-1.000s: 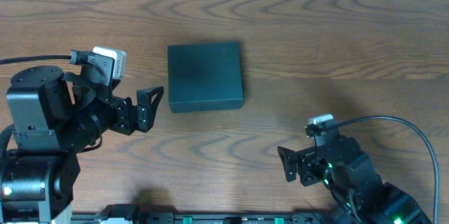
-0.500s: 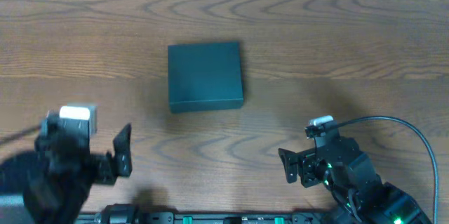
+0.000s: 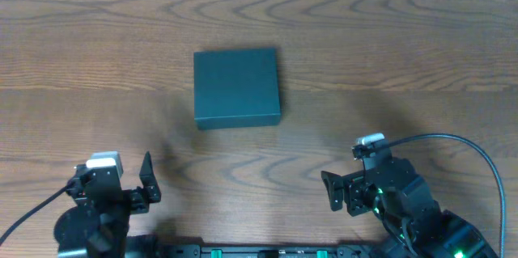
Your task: Pack container
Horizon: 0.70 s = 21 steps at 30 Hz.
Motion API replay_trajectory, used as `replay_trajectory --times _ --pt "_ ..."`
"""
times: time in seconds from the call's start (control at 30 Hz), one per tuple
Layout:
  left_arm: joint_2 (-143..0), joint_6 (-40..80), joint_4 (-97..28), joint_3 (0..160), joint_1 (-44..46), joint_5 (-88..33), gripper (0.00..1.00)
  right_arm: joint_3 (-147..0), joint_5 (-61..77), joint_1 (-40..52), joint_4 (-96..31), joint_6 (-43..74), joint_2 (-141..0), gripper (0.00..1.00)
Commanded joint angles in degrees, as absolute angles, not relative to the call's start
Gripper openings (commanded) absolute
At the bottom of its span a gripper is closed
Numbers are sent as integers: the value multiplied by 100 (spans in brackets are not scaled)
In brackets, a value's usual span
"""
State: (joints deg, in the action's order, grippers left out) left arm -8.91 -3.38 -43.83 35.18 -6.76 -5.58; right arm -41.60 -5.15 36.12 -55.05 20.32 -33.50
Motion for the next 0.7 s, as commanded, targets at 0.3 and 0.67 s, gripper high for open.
replay_trajectory --times 0.3,0.67 --pt "-19 47 -3072 1651 -714 -582 95 -4189 -576 3564 -5511 1966 -3339 99" --pt "-21 73 -2550 987 -714 -580 95 -4189 -576 3564 -5511 1966 -3339 99"
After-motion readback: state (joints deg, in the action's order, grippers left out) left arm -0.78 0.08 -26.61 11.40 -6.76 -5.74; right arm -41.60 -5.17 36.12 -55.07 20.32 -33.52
